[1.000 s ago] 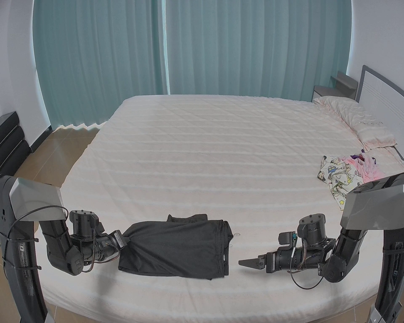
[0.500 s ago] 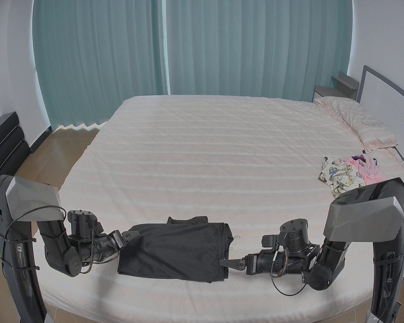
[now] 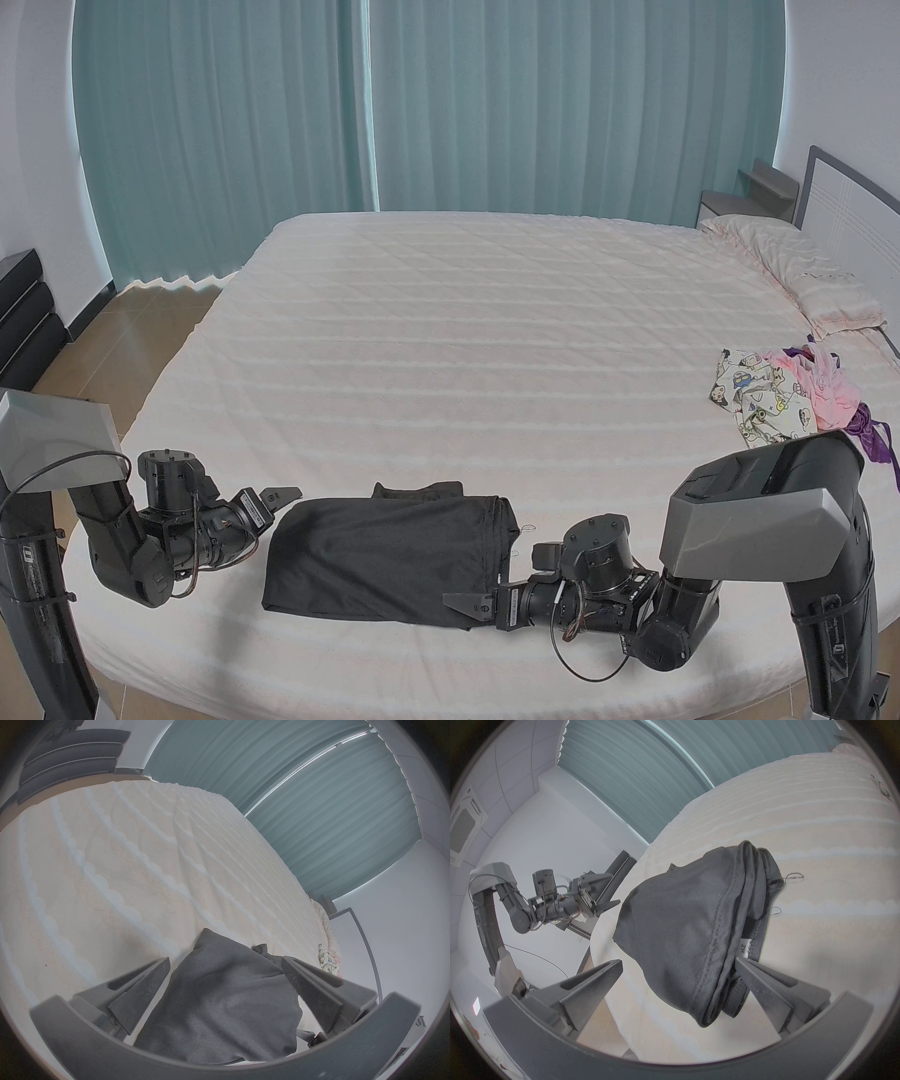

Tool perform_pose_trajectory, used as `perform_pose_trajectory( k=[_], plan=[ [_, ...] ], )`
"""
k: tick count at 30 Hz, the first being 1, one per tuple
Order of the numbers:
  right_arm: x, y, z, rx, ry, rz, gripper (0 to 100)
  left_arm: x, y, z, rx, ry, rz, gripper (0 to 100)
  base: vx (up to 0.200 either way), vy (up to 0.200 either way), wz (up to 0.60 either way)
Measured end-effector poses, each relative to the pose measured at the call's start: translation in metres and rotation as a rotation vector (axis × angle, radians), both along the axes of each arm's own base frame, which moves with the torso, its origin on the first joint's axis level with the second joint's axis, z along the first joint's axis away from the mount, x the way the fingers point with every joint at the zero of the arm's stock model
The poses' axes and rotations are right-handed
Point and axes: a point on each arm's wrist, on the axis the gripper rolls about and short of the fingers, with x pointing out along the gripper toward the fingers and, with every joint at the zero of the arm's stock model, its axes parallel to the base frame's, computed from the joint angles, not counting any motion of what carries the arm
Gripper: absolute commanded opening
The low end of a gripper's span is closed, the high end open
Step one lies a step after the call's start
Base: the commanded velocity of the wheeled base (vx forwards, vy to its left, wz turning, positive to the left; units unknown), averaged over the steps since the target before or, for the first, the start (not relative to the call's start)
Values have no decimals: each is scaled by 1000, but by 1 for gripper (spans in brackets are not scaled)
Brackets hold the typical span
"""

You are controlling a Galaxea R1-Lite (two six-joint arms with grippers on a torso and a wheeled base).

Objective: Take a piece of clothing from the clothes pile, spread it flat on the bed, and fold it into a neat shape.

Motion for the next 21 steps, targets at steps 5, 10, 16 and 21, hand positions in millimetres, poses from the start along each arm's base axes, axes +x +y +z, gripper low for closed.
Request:
perform_pose_trajectory(
  k=[5,10,16,21],
  plan=[
    [-3,3,-5,-28,-11,26,100,0,1,2,-1,-5,4,100,0,0,0],
    [-6,4,-11,-76,-14,56,0,1,1,2,-1,-7,4,100,0,0,0],
    [-10,0,-12,-122,-12,58,0,1,1,2,-1,-8,4,100,0,0,0],
    [-13,-8,-10,-147,-16,59,0,1,1,2,0,-8,5,100,0,0,0]
  ],
)
